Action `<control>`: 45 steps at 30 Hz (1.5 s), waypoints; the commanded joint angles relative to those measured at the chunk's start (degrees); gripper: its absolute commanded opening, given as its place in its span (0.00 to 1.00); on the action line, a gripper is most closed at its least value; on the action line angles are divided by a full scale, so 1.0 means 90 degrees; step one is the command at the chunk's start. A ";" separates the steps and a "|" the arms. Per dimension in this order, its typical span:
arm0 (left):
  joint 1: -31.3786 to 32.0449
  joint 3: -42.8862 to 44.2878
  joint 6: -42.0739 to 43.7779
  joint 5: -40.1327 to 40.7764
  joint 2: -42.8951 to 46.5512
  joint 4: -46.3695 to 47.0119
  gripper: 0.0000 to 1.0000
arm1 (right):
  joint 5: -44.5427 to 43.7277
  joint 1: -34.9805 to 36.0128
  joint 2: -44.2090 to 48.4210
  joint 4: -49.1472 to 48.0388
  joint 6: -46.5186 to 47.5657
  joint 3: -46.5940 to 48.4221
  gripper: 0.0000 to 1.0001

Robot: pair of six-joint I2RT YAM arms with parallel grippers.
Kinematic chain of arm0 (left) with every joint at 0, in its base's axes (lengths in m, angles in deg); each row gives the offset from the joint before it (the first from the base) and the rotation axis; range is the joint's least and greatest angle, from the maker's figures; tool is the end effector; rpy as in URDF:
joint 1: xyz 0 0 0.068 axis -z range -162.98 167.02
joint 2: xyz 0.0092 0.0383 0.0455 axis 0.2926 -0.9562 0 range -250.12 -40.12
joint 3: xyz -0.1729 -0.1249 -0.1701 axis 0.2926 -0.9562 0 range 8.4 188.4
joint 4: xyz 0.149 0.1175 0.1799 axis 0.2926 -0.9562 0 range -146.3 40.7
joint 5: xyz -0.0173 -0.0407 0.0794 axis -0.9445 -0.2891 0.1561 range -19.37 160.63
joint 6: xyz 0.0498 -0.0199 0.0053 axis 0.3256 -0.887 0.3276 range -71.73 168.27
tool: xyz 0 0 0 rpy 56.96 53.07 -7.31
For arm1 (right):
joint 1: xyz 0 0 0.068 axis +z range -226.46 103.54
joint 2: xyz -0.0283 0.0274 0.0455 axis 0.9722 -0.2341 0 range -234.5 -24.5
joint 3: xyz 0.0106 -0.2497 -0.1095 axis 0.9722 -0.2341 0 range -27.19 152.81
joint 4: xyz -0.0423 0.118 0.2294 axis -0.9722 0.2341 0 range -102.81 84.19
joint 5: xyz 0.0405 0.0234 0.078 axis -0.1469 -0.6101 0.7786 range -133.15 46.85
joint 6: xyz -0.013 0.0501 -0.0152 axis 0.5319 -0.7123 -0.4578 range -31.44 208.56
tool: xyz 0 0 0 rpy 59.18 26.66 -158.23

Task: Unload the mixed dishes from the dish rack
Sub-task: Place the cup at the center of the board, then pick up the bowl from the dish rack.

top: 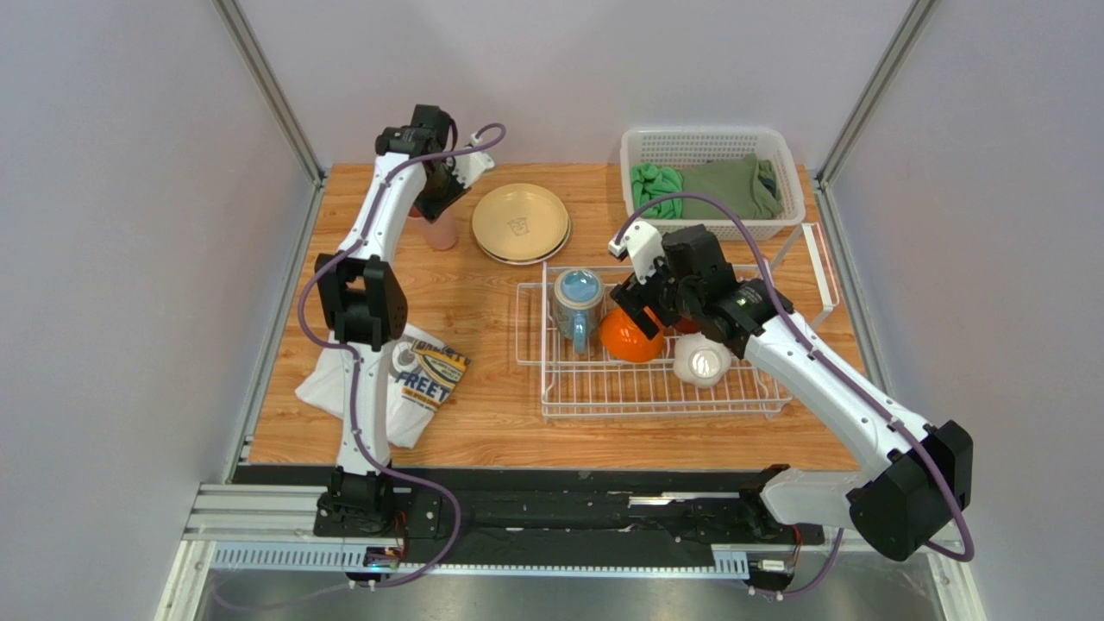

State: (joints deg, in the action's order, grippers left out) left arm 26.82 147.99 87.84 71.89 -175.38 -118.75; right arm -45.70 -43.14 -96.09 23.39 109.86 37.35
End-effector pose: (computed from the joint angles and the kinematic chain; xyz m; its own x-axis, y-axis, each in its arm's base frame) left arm 0.4864 -0.0833 0.2783 -0.5864 0.7477 -0.3116 0.6936 0.6622 0.2834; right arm 0.2240 0.1453 0.3183 -0.3440 -0.6605 -0.6674 -0.6942 0.6575 -0.2929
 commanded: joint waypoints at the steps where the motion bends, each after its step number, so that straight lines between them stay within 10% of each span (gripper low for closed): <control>1: 0.0053 -0.0022 0.0144 0.0085 0.0019 -0.0037 0.25 | -0.0088 0.0028 0.0035 -0.0165 0.0114 -0.0002 0.79; 28: 0.0210 -0.0285 -0.0715 -0.0569 0.1171 0.0305 0.82 | 0.0408 0.0028 -0.0014 0.0371 -0.0033 0.0027 0.79; 45: 0.0210 -0.2276 -0.1584 -0.1428 0.3368 0.0870 0.87 | 0.1670 0.0487 -0.0062 0.0420 -0.0705 0.0602 0.75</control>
State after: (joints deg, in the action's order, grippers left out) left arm 28.52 131.31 77.42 62.45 -152.23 -114.36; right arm -33.92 -39.95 -95.48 28.66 108.09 38.13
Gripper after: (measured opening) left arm 0.872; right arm 0.758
